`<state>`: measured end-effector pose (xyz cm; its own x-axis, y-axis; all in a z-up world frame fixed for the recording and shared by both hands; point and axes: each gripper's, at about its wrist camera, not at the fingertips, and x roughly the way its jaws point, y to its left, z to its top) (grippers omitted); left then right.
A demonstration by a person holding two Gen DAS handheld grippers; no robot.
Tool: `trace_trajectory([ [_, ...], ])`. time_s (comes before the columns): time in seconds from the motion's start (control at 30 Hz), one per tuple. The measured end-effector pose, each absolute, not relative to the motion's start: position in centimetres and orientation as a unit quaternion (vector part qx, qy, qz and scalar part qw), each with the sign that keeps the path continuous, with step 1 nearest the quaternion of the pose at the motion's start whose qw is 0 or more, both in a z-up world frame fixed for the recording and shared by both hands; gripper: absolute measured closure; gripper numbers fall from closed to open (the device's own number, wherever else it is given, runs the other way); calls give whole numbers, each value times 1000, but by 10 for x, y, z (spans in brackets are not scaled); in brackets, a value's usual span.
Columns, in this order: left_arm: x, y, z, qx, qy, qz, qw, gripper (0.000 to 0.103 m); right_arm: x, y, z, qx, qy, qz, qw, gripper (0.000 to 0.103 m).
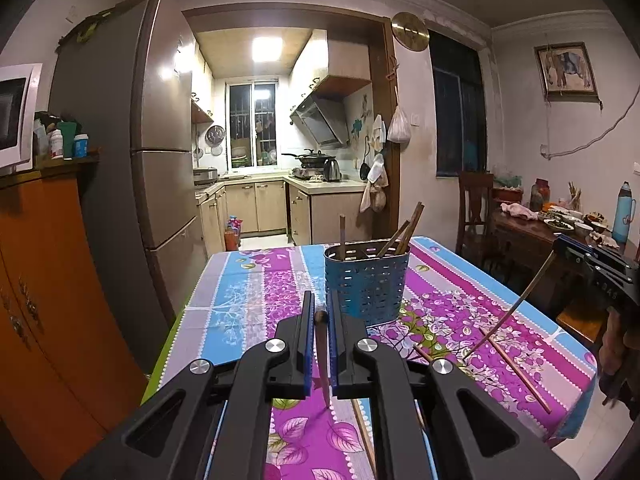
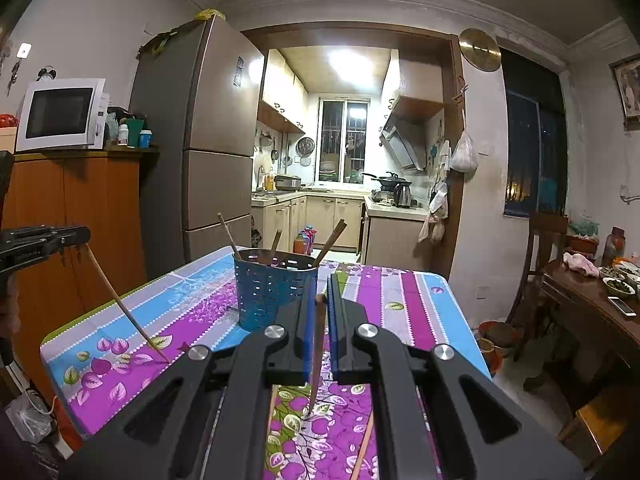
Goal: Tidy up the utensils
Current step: 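Lift the left tool's chopstick upright toward the holder while the right tool lifts its chopstick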
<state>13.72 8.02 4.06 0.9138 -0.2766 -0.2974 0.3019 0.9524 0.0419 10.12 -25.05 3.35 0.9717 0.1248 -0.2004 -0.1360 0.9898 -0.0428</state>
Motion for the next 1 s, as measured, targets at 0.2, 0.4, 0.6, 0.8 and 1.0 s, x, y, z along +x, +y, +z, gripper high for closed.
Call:
trace_trajectory([
  [0.2,151,73,48,44,156,-151,975,96,108,-249,42,-29,96,70,992,98],
  [0.4,161,72,55,40,159,-160,973,96,115,-251,53,-30,92,76,992,98],
  [0.6,162,64,67,49,151,-163,974,96,121,-256,62,-22,89,80,993,98],
  [0.8,163,55,74,56,149,-165,973,96,128,-253,68,-20,89,86,992,98],
  [1.0,174,46,74,69,163,-144,974,96,136,-244,73,-26,87,94,991,98],
])
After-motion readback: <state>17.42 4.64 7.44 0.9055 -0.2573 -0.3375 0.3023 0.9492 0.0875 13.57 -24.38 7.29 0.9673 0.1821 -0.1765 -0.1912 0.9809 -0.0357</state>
